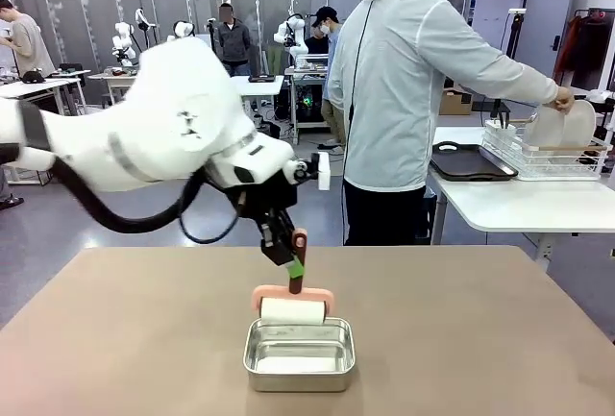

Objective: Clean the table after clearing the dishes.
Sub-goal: Place the Lint Roller back on top of the Airtight Container.

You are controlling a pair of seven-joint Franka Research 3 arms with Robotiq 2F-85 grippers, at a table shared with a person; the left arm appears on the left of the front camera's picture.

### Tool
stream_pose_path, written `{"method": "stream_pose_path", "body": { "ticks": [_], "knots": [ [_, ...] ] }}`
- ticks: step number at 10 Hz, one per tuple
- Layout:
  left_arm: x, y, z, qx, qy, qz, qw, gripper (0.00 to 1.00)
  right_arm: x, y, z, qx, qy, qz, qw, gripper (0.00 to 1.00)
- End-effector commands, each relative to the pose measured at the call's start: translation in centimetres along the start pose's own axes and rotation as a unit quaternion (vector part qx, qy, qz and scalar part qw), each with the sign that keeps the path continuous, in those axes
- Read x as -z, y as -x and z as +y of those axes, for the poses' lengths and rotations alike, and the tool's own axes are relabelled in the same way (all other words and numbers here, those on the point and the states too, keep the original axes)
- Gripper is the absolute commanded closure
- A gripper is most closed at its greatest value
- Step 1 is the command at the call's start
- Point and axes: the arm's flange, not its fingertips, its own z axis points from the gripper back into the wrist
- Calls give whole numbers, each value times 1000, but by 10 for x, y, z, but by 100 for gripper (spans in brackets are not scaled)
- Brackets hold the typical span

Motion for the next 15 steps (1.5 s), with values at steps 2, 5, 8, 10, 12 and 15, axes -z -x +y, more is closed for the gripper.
{"method": "stream_pose_path", "body": {
  "ticks": [2,5,8,10,12,15],
  "knots": [
    [36,-10,34,-8,13,29,999,77,-1,2,3,-5,-1,5,1000,0],
    [65,5,51,-35,33,8,999,77,-1,2,3,-5,-1,5,1000,0],
    [86,27,58,-57,43,-13,997,77,-1,2,3,-5,-1,5,1000,0],
    [92,37,59,-67,44,-30,996,77,-1,2,3,-5,-1,5,1000,0],
    [98,41,60,-71,42,-16,996,53,-1,2,3,-5,-1,5,1000,0],
    [91,43,59,-73,34,-19,997,0,-1,2,3,-5,-1,5,1000,0]
  ]
}}
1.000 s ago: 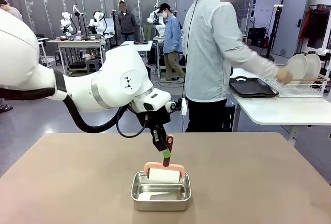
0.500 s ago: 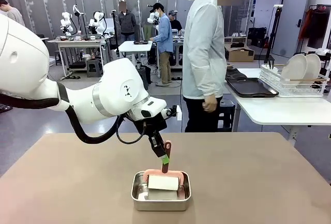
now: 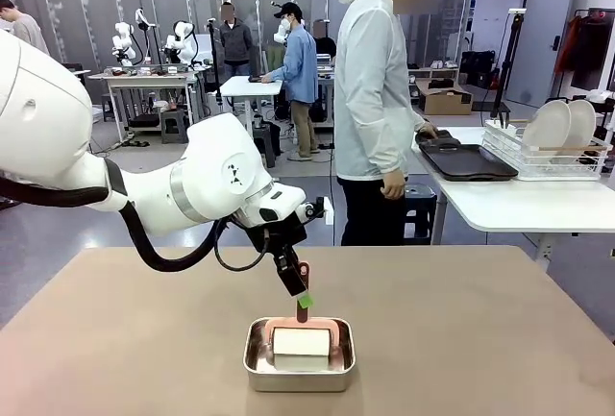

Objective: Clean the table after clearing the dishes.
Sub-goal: Place the Lint Roller back on top of the Airtight Container.

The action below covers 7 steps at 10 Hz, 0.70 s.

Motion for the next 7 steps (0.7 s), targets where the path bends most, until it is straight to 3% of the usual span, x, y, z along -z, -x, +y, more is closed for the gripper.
{"method": "stream_pose_path", "body": {
  "ticks": [1,6,7],
  "knots": [
    [-7,6,-7,8,-11,-11,1000,0,-1,2,3,-5,-1,5,1000,0],
    [-20,11,-13,15,-31,-22,999,0,-1,2,3,-5,-1,5,1000,0],
    [-16,-3,-3,4,-15,-6,1000,0,-1,2,3,-5,-1,5,1000,0]
  ]
}}
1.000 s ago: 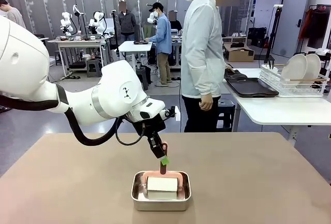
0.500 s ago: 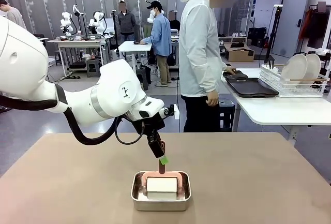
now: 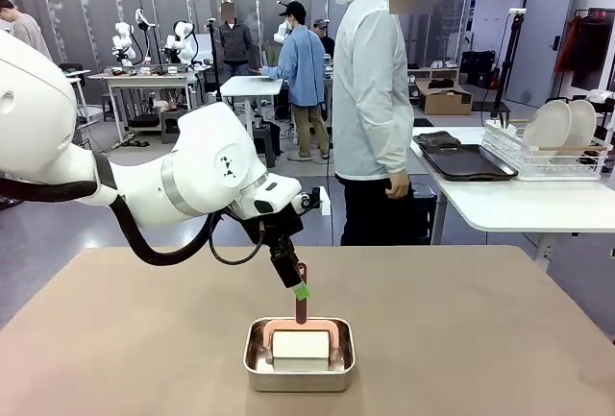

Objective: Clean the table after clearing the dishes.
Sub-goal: Place the Lint Roller back on top of the Airtight Container.

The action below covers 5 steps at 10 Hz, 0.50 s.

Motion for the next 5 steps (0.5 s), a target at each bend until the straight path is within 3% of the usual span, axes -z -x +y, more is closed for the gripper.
{"method": "stream_pose_path", "body": {
  "ticks": [1,5],
  "knots": [
    [2,-2,1,0,5,1,1000,0,-1,2,3,-5,-1,5,1000,0],
    [2,-2,1,0,5,1,1000,0,-1,2,3,-5,-1,5,1000,0]
  ]
}}
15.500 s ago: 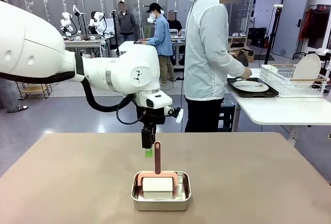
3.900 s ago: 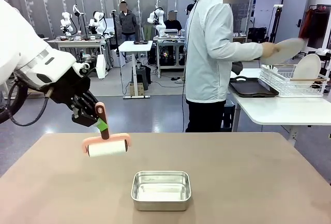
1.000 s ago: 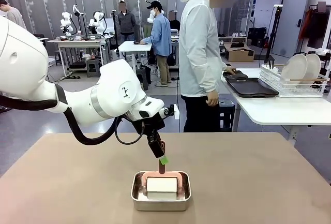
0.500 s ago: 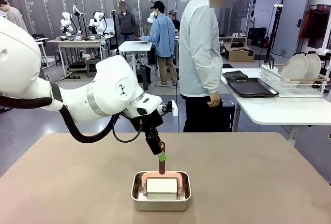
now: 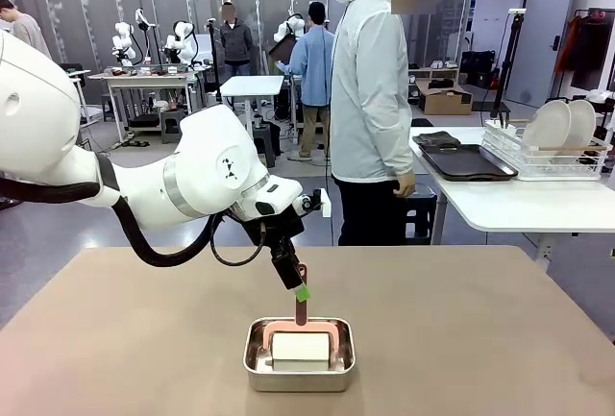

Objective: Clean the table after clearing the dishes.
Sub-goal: Place the Lint Roller back on top of the Airtight Container.

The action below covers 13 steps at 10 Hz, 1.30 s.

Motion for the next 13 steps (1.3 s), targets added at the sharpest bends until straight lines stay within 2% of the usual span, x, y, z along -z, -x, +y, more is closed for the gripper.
{"method": "stream_pose_path", "body": {
  "ticks": [1,5,6,7,8,10,11,12,13],
  "knots": [
    [-2,-2,0,1,2,0,1000,0,-1,2,3,-5,-1,5,1000,0],
    [0,0,0,0,0,0,1000,0,-1,2,3,-5,-1,5,1000,0],
    [-34,10,5,-46,19,-46,998,0,-1,2,3,-5,-1,5,1000,0],
    [-68,30,11,-120,34,-89,988,0,-1,2,3,-5,-1,5,1000,0],
    [-100,61,14,-162,47,-133,977,0,-1,2,3,-5,-1,5,1000,0],
    [-157,143,11,-228,101,-228,941,0,-1,2,3,-5,-1,5,1000,0],
    [-182,196,8,-272,125,-277,913,0,-1,2,3,-5,-1,5,1000,0],
    [-194,244,8,-317,143,-297,889,0,-1,2,3,-5,-1,5,1000,0],
    [-204,295,8,-357,158,-336,857,0,-1,2,3,-5,-1,5,1000,0]
  ]
}}
